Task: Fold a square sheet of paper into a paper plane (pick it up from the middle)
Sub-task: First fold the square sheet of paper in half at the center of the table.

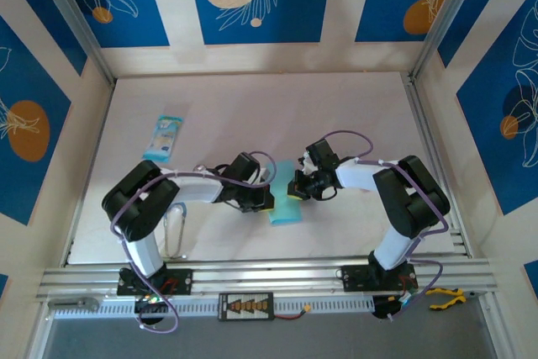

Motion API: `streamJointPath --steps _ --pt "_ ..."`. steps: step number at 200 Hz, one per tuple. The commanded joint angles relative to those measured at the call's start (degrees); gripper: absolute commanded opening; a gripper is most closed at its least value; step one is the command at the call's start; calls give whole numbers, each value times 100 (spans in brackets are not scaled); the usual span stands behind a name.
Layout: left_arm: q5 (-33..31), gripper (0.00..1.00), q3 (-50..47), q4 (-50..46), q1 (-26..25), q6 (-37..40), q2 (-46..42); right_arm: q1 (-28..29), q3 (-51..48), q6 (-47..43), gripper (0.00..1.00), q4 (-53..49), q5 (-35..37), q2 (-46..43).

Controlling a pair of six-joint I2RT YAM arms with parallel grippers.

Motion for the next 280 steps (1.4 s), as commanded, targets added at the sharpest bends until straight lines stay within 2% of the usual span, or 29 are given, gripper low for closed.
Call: streamJointPath --steps 1,41,88,171,212,280 --pt "107 0 44 -32 -41 -189 -251 -36 -259 77 0 -634 525 153" --pt "190 1 172 124 -225 -374 -103 -34 -268 96 0 -622 535 159" --pt "221 1 -206 224 -323 -413 130 -38 -307 104 0 -621 549 132" --pt "200 2 -1041 207 -402 -209 -370 -75 -336 96 0 -612 550 130" --pt "206 3 -935 -147 -512 94 -546 -83 -336 96 0 -612 532 140" --pt "-221 3 -500 -1042 -838 560 -625 -83 -358 97 0 -594 524 133"
